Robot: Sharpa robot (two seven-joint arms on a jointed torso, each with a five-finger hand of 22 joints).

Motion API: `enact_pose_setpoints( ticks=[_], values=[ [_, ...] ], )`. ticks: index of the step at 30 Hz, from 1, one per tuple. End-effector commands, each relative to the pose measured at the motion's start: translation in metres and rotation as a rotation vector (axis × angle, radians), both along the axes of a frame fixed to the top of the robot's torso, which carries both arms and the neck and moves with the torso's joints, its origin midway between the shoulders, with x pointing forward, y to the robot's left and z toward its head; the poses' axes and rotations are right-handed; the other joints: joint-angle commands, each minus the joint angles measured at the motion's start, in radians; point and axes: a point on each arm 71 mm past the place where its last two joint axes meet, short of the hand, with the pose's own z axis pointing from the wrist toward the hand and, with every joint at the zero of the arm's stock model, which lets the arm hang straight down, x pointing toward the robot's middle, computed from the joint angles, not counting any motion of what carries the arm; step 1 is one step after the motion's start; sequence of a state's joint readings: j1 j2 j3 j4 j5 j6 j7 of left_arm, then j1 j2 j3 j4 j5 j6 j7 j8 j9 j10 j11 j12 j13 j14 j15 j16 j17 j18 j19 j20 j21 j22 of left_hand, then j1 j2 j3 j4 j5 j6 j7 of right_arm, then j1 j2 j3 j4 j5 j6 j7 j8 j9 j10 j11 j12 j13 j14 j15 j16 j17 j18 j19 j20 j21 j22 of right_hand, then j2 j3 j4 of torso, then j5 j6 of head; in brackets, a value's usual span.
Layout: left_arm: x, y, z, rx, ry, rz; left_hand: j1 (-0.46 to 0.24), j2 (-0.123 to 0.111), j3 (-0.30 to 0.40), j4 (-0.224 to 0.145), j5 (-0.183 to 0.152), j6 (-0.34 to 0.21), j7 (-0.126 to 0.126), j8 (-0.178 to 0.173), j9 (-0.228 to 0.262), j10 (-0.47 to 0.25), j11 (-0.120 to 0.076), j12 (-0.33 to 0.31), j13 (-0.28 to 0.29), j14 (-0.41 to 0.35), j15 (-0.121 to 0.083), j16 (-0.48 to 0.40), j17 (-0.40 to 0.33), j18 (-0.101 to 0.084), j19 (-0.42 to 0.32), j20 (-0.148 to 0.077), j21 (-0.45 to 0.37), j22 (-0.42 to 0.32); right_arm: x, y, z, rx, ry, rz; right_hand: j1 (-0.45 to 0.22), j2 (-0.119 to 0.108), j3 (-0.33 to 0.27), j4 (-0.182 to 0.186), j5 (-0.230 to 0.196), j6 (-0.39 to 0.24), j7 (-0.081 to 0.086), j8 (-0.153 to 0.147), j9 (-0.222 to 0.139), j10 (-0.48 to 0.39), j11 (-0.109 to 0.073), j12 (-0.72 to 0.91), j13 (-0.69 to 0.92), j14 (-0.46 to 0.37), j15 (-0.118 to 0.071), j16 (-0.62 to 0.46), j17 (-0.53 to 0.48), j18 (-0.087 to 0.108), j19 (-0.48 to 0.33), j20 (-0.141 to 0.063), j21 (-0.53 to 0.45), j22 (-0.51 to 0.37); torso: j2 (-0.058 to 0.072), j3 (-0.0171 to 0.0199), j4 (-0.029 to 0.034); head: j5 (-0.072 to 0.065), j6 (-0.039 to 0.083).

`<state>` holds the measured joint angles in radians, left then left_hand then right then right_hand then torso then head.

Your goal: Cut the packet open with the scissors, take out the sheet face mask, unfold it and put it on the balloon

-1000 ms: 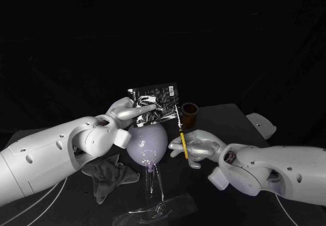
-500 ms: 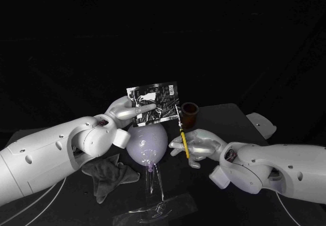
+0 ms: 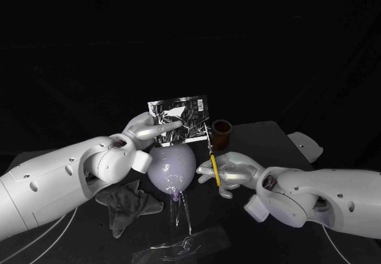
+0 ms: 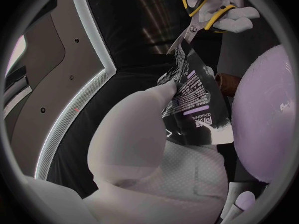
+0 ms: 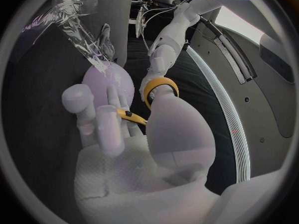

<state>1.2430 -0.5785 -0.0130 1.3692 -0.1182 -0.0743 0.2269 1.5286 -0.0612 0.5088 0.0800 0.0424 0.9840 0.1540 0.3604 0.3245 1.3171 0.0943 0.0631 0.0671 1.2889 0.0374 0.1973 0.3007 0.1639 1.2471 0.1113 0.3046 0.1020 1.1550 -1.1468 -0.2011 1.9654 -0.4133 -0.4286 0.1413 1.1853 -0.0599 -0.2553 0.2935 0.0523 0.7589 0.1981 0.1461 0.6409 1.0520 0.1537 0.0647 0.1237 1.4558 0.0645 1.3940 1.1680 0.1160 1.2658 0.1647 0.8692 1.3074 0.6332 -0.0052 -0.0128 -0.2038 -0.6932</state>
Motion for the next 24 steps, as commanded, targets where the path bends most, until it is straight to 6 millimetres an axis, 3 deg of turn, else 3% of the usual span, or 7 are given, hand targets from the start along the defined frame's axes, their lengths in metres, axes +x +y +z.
enact_pose_setpoints(
  ticks=[1,13,24],
  values=[
    [-0.002,-0.003,0.002,-0.016,-0.008,-0.028,0.000,0.007,0.004,-0.001,0.005,-0.001,0.005,0.003,0.086,0.017,-0.007,0.003,0.001,-0.001,-0.006,-0.001,0.002,0.016,0.005,-0.001,0.005,-0.001,-0.001,0.003,0.002,0.012,-0.010,0.020,-0.004,-0.007,0.007,0.000,-0.004,-0.008,0.031,-0.005,0.001,-0.006,0.000,-0.001,-0.003,-0.006,0.003,-0.004,0.001,0.016,-0.004,0.000,-0.003,0.047,0.000,0.0006,0.0004,-0.001,0.002],
    [-0.004,-0.005,0.003,-0.017,-0.008,-0.042,0.000,0.007,0.004,-0.002,0.005,-0.001,0.005,0.004,0.088,0.017,-0.008,0.003,0.001,-0.001,-0.007,-0.001,0.002,0.016,0.005,-0.001,0.005,-0.001,0.010,0.003,0.013,0.011,-0.057,0.009,-0.005,0.001,0.015,-0.001,-0.004,-0.006,0.031,-0.005,0.002,-0.005,0.000,0.000,-0.008,-0.005,0.003,-0.004,0.001,0.017,-0.004,0.001,-0.005,0.045,0.000,-0.0007,0.0004,-0.004,0.008],
    [-0.004,-0.005,0.004,-0.028,-0.015,-0.043,-0.001,0.007,0.004,-0.002,0.005,-0.002,0.005,0.005,0.089,0.017,-0.008,0.003,0.001,-0.001,-0.007,-0.001,0.003,0.016,0.005,-0.001,0.005,-0.001,0.015,0.001,0.014,0.006,-0.060,0.005,-0.002,0.016,0.021,-0.004,-0.005,0.003,0.028,-0.001,0.006,0.005,-0.003,0.005,-0.014,-0.004,0.002,-0.002,0.002,0.016,0.000,0.000,0.002,0.046,0.000,-0.0003,0.0002,-0.004,0.007]
  ],
)
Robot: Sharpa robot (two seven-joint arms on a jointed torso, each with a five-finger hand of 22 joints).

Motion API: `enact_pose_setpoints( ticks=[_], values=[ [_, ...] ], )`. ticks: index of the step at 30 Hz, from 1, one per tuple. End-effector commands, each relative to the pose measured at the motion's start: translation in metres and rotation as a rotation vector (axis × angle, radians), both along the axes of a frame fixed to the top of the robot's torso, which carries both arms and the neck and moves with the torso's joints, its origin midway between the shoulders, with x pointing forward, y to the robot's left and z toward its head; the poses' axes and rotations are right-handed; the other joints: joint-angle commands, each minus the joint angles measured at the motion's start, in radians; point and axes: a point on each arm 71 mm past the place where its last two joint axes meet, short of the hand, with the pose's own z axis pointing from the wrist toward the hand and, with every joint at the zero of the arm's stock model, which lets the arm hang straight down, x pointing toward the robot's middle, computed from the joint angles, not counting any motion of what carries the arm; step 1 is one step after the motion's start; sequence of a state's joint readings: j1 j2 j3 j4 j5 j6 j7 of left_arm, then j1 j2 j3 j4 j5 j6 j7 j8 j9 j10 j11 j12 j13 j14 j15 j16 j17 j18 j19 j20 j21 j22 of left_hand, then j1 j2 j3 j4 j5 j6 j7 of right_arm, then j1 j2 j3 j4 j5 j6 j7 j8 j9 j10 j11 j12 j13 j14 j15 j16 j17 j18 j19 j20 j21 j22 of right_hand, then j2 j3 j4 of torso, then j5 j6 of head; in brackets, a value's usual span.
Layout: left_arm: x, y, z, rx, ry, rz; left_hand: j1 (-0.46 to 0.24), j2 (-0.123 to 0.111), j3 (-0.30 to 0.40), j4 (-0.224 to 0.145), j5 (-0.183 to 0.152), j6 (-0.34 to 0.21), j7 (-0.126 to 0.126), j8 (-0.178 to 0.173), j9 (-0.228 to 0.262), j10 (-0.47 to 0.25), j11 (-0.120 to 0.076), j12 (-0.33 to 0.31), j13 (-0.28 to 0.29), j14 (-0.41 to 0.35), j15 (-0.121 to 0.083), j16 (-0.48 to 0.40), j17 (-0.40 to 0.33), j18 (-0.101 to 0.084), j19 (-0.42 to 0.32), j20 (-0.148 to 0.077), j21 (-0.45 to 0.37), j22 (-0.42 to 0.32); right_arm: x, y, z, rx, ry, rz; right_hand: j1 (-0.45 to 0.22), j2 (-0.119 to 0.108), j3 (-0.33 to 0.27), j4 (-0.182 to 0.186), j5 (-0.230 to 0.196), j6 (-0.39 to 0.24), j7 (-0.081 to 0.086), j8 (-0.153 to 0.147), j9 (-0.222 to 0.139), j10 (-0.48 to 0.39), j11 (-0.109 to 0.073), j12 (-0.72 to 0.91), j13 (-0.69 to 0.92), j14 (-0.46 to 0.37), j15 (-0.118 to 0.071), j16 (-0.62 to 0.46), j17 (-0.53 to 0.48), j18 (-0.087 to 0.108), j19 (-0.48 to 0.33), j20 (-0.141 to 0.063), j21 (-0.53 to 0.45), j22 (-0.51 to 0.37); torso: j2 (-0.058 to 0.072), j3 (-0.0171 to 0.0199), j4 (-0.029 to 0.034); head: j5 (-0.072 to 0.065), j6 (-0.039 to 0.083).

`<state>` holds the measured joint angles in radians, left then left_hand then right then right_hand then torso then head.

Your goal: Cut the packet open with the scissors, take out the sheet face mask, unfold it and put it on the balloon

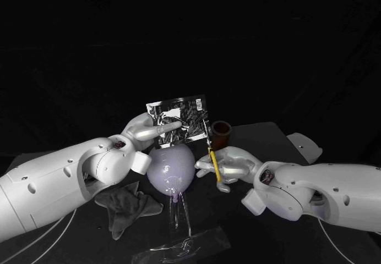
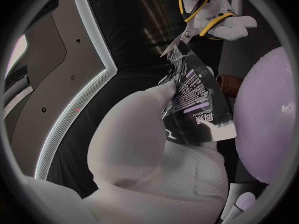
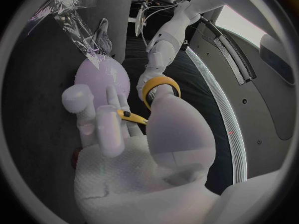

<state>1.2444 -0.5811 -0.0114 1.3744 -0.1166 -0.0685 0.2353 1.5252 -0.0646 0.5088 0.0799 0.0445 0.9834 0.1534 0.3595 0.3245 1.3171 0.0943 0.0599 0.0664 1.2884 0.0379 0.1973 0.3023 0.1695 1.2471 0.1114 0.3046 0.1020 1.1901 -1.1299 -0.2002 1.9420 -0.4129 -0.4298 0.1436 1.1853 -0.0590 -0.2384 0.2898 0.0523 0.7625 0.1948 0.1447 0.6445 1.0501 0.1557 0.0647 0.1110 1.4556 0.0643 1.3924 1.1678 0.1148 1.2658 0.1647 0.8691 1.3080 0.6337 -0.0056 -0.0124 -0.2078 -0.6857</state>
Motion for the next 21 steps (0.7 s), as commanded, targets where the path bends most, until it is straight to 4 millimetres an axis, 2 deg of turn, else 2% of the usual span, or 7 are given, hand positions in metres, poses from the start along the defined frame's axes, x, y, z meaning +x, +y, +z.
enact_pose_setpoints(
  ticks=[1,4,9,10,12,14,21],
  values=[
    [-0.0033,-0.0043,0.0013,-0.018,-0.008,-0.037,0.002,0.010,0.004,-0.002,0.003,-0.001,0.005,0.006,0.089,0.017,-0.008,0.006,0.002,-0.001,-0.007,-0.001,0.001,0.010,0.005,-0.001,0.005,-0.001,0.0017,0.0010,0.0033,0.010,-0.020,0.010,-0.002,0.015,0.004,0.000,-0.005,-0.001,0.031,0.000,0.002,0.006,-0.005,0.005,-0.002,-0.004,0.002,-0.001,0.003,0.017,0.000,0.000,0.002,0.045,0.000,0.0001,-0.0003,0.000,-0.001],
    [-0.0030,-0.0037,0.0014,-0.019,-0.010,-0.033,0.002,0.010,0.004,-0.002,0.003,-0.001,0.005,0.006,0.089,0.017,-0.008,0.006,0.002,-0.001,-0.007,-0.001,0.001,0.010,0.005,-0.001,0.005,-0.001,0.0022,0.0003,0.0032,0.009,-0.021,0.006,0.003,0.026,0.003,-0.003,-0.005,0.017,0.023,0.009,0.006,0.038,-0.012,0.020,0.000,0.001,-0.003,0.005,0.012,0.015,0.009,-0.002,0.021,0.050,-0.001,0.0005,-0.0007,0.000,-0.001],
    [-0.0022,-0.0022,0.0016,-0.023,-0.013,-0.021,0.002,0.010,0.004,-0.002,0.003,-0.001,0.005,0.006,0.090,0.017,-0.008,0.006,0.002,0.000,-0.007,-0.001,0.002,0.010,0.005,-0.001,0.005,-0.001,0.0034,-0.0024,0.0029,0.004,-0.021,-0.009,0.029,0.058,-0.019,-0.009,-0.004,0.086,-0.014,0.047,0.023,0.152,-0.049,0.068,0.020,0.023,-0.034,0.027,0.054,0.001,0.051,-0.027,0.103,0.075,-0.001,0.0003,-0.0014,0.000,-0.002],
    [-0.0020,-0.0020,0.0017,-0.024,-0.014,-0.019,0.002,0.010,0.004,-0.002,0.003,-0.001,0.005,0.006,0.090,0.017,-0.008,0.006,0.002,0.000,-0.007,-0.001,0.002,0.010,0.005,-0.001,0.005,-0.001,0.0036,-0.0028,0.0028,0.003,-0.021,-0.012,0.046,0.072,-0.028,-0.014,-0.004,0.118,-0.031,0.065,0.032,0.206,-0.067,0.091,0.036,0.035,-0.051,0.039,0.078,-0.005,0.073,-0.041,0.146,0.089,-0.001,0.0003,-0.0014,0.000,-0.002],
    [-0.0018,-0.0016,0.0018,-0.026,-0.015,-0.016,0.002,0.010,0.004,-0.002,0.003,-0.001,0.005,0.006,0.090,0.017,-0.008,0.006,0.002,0.000,-0.007,-0.001,0.002,0.010,0.005,-0.001,0.005,-0.001,0.0040,-0.0033,0.0026,0.001,-0.020,-0.016,0.051,0.078,-0.034,-0.014,-0.005,0.125,-0.036,0.069,0.035,0.219,-0.073,0.096,0.042,0.038,-0.055,0.041,0.081,-0.007,0.077,-0.047,0.154,0.091,0.000,0.0003,-0.0012,0.000,-0.001],
    [-0.0018,-0.0015,0.0019,-0.028,-0.015,-0.015,0.002,0.010,0.004,-0.002,0.003,-0.001,0.005,0.006,0.090,0.017,-0.008,0.006,0.002,0.000,-0.007,-0.001,0.002,0.010,0.005,-0.001,0.005,-0.001,0.0042,-0.0035,0.0024,0.000,-0.019,-0.018,0.069,0.100,-0.051,-0.015,-0.004,0.168,-0.062,0.096,0.053,0.291,-0.098,0.129,0.074,0.046,-0.077,0.047,0.095,-0.013,0.094,-0.066,0.187,0.103,0.000,0.0005,-0.0009,-0.001,-0.001],
    [-0.0019,-0.0016,0.0022,-0.032,-0.016,-0.016,0.001,0.010,0.004,-0.002,0.003,-0.002,0.005,0.007,0.091,0.018,-0.008,0.006,0.002,0.000,-0.007,-0.001,0.002,0.010,0.006,-0.001,0.005,-0.001,0.0048,-0.0033,0.0021,-0.002,-0.020,-0.021,0.089,0.124,-0.088,-0.014,-0.004,0.188,-0.080,0.115,0.080,0.330,-0.117,0.148,0.119,0.051,-0.094,0.049,0.103,-0.018,0.104,-0.085,0.209,0.111,-0.001,0.0002,-0.0001,-0.004,0.000]
  ],
)
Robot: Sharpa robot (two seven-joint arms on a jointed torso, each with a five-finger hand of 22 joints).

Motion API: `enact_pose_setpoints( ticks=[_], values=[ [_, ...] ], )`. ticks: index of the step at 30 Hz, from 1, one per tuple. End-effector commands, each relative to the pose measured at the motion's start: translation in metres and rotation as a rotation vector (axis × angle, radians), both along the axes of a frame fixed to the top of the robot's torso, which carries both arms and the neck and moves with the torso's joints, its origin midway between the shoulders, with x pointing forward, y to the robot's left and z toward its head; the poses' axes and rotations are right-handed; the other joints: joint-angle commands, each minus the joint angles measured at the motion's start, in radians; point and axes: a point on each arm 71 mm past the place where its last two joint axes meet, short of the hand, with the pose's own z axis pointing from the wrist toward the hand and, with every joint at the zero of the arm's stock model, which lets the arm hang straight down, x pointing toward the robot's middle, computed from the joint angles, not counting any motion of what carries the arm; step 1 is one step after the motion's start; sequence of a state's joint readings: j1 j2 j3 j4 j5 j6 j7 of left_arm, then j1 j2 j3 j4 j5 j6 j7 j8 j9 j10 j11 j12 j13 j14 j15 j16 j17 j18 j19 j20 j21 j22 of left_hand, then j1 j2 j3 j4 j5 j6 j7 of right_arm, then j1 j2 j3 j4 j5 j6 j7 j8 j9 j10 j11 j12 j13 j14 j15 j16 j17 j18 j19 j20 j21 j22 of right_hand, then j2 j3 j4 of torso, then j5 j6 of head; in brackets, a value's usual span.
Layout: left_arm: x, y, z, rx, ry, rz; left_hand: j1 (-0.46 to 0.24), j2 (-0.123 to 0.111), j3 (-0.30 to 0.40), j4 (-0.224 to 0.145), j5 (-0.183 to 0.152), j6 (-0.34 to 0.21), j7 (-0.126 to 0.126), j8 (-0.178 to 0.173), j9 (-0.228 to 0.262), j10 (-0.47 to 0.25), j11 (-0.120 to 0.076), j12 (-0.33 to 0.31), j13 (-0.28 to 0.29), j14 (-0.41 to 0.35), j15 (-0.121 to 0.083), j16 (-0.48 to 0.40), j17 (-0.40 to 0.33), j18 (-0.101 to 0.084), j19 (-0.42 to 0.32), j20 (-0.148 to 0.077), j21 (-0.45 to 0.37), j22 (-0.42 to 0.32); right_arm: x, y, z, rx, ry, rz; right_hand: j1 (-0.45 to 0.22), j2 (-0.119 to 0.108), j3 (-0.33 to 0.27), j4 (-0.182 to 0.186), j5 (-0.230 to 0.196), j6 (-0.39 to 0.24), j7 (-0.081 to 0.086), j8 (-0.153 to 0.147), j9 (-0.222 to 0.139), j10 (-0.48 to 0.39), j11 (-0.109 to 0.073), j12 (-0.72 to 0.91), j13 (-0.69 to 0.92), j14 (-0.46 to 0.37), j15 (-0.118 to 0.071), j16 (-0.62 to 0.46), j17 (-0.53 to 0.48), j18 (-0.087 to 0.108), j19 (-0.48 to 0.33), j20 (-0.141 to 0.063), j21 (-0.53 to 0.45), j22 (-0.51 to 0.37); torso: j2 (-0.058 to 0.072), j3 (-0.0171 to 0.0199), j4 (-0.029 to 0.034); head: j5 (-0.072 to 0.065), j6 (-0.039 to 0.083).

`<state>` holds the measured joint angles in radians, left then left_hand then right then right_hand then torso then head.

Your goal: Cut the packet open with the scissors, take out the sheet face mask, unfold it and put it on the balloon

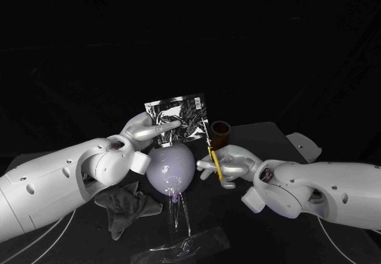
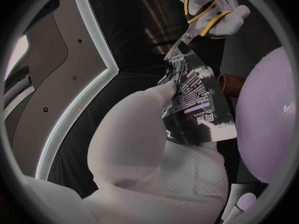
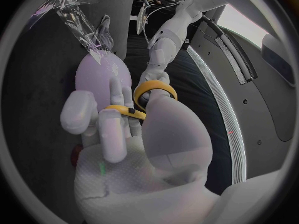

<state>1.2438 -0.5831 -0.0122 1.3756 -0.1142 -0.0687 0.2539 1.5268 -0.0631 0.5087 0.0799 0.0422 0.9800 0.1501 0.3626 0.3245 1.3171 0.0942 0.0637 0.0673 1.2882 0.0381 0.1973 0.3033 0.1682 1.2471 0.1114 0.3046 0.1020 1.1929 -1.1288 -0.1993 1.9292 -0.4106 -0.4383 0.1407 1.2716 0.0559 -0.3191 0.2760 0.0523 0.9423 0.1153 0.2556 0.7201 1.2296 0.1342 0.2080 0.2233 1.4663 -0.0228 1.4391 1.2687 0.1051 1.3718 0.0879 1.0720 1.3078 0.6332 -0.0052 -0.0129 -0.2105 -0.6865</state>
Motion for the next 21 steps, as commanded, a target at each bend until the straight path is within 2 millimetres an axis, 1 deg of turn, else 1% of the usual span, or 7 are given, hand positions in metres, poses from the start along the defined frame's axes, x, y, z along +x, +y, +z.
enact_pose_setpoints(
  ticks=[1,7,11,13,16,18,21],
  values=[
    [-0.0017,-0.0025,0.0015,-0.019,-0.005,-0.019,0.000,0.009,0.004,-0.002,0.006,0.002,0.009,0.004,0.091,0.018,-0.007,0.002,0.001,0.000,-0.007,-0.001,0.001,0.012,0.006,-0.001,0.005,-0.001,0.0010,0.0006,0.0023,0.006,-0.016,-0.002,0.011,0.022,-0.016,-0.001,-0.005,0.021,-0.008,0.014,0.015,0.168,-0.103,0.017,0.026,0.045,-0.013,0.009,0.015,-0.012,0.007,-0.013,0.026,0.118,0.000,-0.0001,0.0002,-0.001,0.001],
    [-0.0017,-0.0026,0.0015,-0.019,-0.005,-0.019,0.000,0.009,0.004,-0.002,0.006,0.002,0.009,0.004,0.091,0.018,-0.007,0.002,0.001,0.000,-0.007,-0.001,0.001,0.012,0.006,-0.001,0.005,-0.001,0.0003,0.0018,0.0030,0.009,-0.021,-0.001,0.015,0.025,-0.037,0.000,-0.004,0.014,-0.008,0.013,0.025,0.155,-0.101,0.012,0.042,0.045,-0.013,0.007,0.013,-0.013,0.006,-0.016,0.024,0.119,0.001,0.0006,-0.0002,0.000,0.002],
    [-0.0016,-0.0022,0.0014,-0.018,-0.005,-0.017,0.000,0.009,0.004,-0.002,0.006,0.002,0.009,0.004,0.091,0.018,-0.007,0.002,0.001,0.000,-0.007,-0.001,0.001,0.012,0.006,-0.001,0.005,-0.001,0.0001,0.0022,0.0037,0.012,-0.027,-0.004,0.018,0.029,-0.068,0.000,-0.004,-0.016,0.005,-0.002,0.031,0.109,-0.087,-0.016,0.052,0.044,-0.005,0.005,0.011,-0.013,0.002,-0.012,0.017,0.118,0.000,0.0010,-0.0004,0.000,0.004],
    [-0.0014,-0.0017,0.0014,-0.017,-0.006,-0.015,0.000,0.009,0.004,-0.002,0.006,0.002,0.009,0.004,0.091,0.018,-0.007,0.002,0.001,0.000,-0.007,-0.001,0.001,0.012,0.006,-0.001,0.005,-0.001,0.0000,0.0022,0.0041,0.014,-0.030,-0.006,0.018,0.029,-0.086,-0.001,-0.003,-0.051,0.024,-0.024,0.029,0.054,-0.071,-0.052,0.044,0.041,0.010,0.002,0.004,-0.013,-0.004,-0.004,0.008,0.116,0.001,0.0011,-0.0008,0.000,0.004],
    [-0.0012,-0.0011,0.0014,-0.017,-0.006,-0.011,0.000,0.009,0.004,-0.002,0.006,0.002,0.009,0.004,0.091,0.018,-0.007,0.002,0.001,0.000,-0.007,-0.001,0.001,0.012,0.006,-0.001,0.005,-0.001,-0.0005,0.0024,0.0044,0.016,-0.031,-0.006,0.016,0.027,-0.094,-0.001,-0.004,-0.069,0.035,-0.035,0.027,0.019,-0.060,-0.074,0.036,0.039,0.017,-0.001,-0.001,-0.012,-0.007,0.000,0.001,0.114,0.001,0.0012,-0.0006,0.000,0.004],
    [-0.0009,-0.0007,0.0014,-0.017,-0.007,-0.008,0.000,0.009,0.004,-0.002,0.006,0.002,0.009,0.004,0.091,0.018,-0.007,0.002,0.001,0.000,-0.007,-0.001,0.001,0.012,0.006,-0.001,0.005,-0.001,-0.0008,0.0027,0.0045,0.017,-0.030,-0.004,0.006,0.016,-0.115,0.002,-0.002,-0.143,0.072,-0.078,0.015,-0.087,-0.028,-0.123,0.007,0.029,0.048,-0.013,-0.025,-0.010,-0.026,0.017,-0.037,0.103,0.000,0.0009,-0.0001,-0.001,0.004],
    [-0.0006,-0.0003,0.0014,-0.016,-0.010,-0.004,0.000,0.009,0.004,-0.002,0.006,0.002,0.009,0.004,0.091,0.018,-0.007,0.002,0.001,0.000,-0.007,-0.001,0.001,0.012,0.006,-0.001,0.005,-0.001,-0.0015,0.0033,0.0047,0.017,-0.029,0.002,0.002,0.011,-0.122,0.004,-0.004,-0.160,0.084,-0.090,0.012,-0.106,-0.011,-0.138,-0.006,0.023,0.062,-0.018,-0.036,-0.008,-0.038,0.031,-0.058,0.096,0.000,0.0005,-0.0003,-0.001,0.005]
  ],
)
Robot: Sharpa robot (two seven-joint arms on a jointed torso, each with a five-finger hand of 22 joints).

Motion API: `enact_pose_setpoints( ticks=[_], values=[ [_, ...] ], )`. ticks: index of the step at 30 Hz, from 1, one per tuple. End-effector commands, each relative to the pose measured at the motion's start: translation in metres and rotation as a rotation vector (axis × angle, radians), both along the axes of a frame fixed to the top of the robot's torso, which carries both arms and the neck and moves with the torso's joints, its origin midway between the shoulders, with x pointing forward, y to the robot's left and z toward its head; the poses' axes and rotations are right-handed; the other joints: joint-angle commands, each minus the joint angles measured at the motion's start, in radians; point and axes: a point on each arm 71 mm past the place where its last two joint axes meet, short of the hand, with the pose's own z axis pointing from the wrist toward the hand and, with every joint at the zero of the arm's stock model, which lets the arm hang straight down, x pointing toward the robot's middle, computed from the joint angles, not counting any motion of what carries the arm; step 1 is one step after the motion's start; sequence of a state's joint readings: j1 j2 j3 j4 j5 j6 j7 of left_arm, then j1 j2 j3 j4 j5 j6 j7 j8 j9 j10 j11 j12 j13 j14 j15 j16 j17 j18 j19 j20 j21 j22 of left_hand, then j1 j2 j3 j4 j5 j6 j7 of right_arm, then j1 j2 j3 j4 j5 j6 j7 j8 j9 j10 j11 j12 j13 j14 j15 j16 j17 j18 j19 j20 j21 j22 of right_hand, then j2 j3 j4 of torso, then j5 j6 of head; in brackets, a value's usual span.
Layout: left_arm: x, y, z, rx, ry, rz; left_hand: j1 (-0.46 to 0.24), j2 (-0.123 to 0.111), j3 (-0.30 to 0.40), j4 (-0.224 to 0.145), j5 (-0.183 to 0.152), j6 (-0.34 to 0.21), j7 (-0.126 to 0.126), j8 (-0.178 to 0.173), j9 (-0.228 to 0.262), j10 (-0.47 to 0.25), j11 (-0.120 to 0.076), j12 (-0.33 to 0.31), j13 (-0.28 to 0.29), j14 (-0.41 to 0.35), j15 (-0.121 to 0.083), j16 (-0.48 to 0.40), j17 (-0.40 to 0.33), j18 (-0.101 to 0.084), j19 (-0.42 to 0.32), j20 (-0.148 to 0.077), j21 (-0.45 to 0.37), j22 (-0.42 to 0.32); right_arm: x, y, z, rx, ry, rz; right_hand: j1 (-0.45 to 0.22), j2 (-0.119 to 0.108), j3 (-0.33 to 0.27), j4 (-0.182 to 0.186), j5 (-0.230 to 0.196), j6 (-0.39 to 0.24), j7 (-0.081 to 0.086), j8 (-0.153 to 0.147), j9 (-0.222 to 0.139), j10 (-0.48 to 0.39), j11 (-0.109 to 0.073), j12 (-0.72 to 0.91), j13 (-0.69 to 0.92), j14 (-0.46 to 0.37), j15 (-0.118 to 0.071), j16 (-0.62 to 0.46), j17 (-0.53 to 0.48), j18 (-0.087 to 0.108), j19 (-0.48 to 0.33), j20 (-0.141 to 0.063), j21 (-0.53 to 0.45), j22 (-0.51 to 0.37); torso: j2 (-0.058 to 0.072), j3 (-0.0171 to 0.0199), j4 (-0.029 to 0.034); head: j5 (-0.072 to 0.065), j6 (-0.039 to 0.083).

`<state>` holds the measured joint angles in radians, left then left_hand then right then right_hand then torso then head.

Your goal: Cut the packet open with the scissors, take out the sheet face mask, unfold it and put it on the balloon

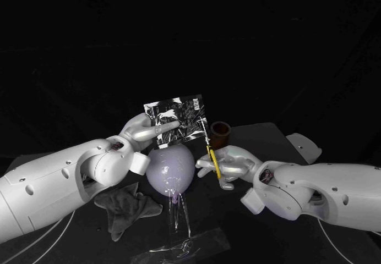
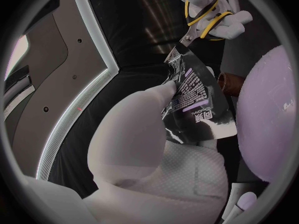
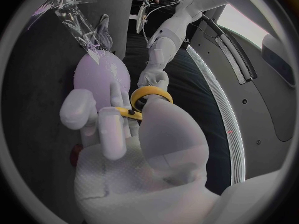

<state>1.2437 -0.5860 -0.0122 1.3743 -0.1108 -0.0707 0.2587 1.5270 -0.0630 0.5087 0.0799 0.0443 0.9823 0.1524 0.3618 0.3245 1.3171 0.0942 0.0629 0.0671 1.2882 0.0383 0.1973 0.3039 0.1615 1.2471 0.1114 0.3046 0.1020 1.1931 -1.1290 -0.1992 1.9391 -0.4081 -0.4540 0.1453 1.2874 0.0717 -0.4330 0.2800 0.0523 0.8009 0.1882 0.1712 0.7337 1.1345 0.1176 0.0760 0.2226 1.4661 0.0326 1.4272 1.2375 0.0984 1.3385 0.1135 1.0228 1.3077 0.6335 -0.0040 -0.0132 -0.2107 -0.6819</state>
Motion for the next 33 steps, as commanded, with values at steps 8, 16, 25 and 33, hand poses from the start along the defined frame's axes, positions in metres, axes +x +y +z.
enact_pose_setpoints(
  ticks=[8,16,25,33],
  values=[
    [-0.0009,-0.0018,0.0028,-0.006,-0.042,-0.003,-0.001,0.009,0.004,-0.003,0.003,-0.001,0.006,0.006,0.094,0.018,-0.008,0.003,0.001,0.000,-0.007,-0.001,0.002,0.018,0.006,-0.001,0.005,-0.002,-0.0026,0.0040,0.0042,0.016,-0.019,0.021,-0.061,-0.080,0.079,0.012,-0.005,-0.076,0.040,-0.040,-0.011,-0.089,0.036,-0.009,-0.064,0.002,0.032,-0.020,-0.042,0.017,-0.043,0.043,-0.080,0.071,0.000,-0.0008,0.0005,-0.003,0.001],
    [-0.0005,-0.0011,0.0040,0.001,-0.070,0.005,-0.001,0.009,0.004,-0.003,0.003,-0.001,0.006,0.006,0.094,0.018,-0.008,0.003,0.001,0.000,-0.007,-0.001,0.002,0.018,0.006,-0.001,0.005,-0.002,-0.0050,0.0065,0.0049,0.020,-0.013,0.031,-0.093,-0.124,0.155,0.013,-0.003,-0.101,0.050,-0.042,-0.021,-0.111,0.044,-0.007,-0.093,-0.004,0.040,-0.021,-0.052,0.027,-0.058,0.054,-0.112,0.056,0.000,-0.0004,0.0001,-0.001,0.003],
    [-0.0008,-0.0012,0.0046,0.003,-0.087,-0.008,-0.001,0.009,0.004,-0.003,0.003,-0.001,0.006,0.006,0.095,0.018,-0.008,0.003,0.001,0.000,-0.007,-0.001,0.002,0.018,0.005,-0.001,0.005,-0.002,-0.0046,0.0041,0.0046,0.020,-0.008,0.026,-0.102,-0.131,0.175,0.013,-0.003,-0.104,0.051,-0.039,-0.023,-0.114,0.045,-0.006,-0.101,-0.006,0.041,-0.022,-0.057,0.029,-0.063,0.057,-0.121,0.051,0.000,-0.0005,-0.0001,-0.001,0.005],
    [-0.0019,-0.0007,0.0055,0.001,-0.105,-0.028,-0.002,0.009,0.003,-0.004,0.003,-0.001,0.006,0.007,0.096,0.018,-0.008,0.003,0.001,0.000,-0.007,-0.001,0.003,0.018,0.005,-0.001,0.005,-0.002,-0.0024,0.0011,0.0061,0.022,-0.010,0.014,-0.104,-0.123,0.185,0.012,-0.004,-0.100,0.050,-0.033,-0.024,-0.110,0.044,-0.002,-0.106,-0.007,0.041,-0.022,-0.058,0.030,-0.063,0.057,-0.122,0.050,0.000,-0.0010,0.0002,-0.003,0.008]
  ],
)
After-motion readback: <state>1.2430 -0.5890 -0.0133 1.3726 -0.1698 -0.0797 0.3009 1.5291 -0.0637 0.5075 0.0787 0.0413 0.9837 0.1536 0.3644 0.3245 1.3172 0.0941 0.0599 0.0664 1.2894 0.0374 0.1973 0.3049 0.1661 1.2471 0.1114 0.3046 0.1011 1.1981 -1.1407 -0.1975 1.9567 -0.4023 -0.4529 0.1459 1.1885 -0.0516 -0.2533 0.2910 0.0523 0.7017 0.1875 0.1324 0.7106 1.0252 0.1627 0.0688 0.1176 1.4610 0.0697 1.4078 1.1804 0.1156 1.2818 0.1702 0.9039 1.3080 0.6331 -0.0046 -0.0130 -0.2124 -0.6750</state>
